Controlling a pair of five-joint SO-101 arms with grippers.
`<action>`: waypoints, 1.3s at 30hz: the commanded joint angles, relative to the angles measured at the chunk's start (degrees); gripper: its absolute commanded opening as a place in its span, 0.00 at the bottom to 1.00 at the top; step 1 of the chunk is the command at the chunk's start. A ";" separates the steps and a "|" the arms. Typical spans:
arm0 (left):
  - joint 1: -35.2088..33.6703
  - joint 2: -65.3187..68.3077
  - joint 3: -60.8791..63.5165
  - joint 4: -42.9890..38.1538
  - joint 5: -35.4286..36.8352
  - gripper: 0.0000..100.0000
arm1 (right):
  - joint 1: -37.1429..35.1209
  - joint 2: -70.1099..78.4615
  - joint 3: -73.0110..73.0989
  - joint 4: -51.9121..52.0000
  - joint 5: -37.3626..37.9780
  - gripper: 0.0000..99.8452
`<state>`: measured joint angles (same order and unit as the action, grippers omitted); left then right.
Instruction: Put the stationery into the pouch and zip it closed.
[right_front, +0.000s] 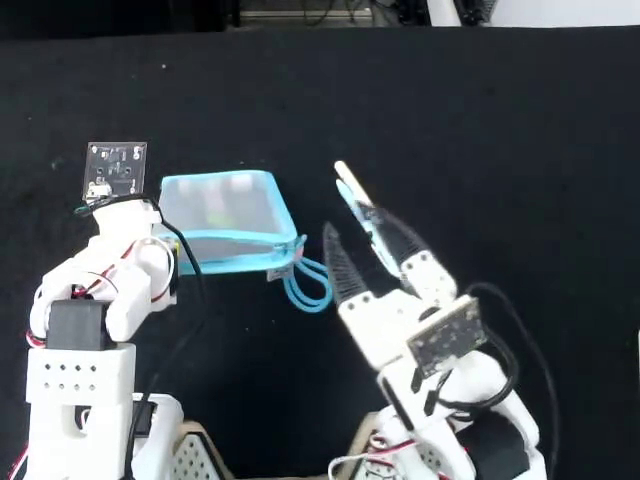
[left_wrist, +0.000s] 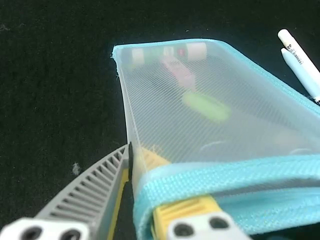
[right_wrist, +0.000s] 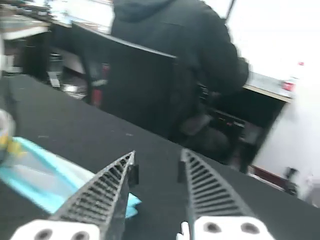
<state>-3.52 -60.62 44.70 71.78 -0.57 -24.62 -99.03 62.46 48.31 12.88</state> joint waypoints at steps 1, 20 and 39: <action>0.22 -0.35 -0.57 -0.97 -0.35 0.03 | 5.27 2.15 -3.30 -0.09 0.26 0.17; 0.22 -0.18 -0.48 -0.88 -0.35 0.03 | 13.89 44.44 17.36 -53.80 0.70 0.15; 0.22 -0.62 -0.48 -0.44 -0.35 0.03 | 17.32 85.85 6.64 -73.76 0.70 0.15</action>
<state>-3.52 -60.62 44.70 71.69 -0.57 -8.53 -19.65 76.18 -24.04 13.14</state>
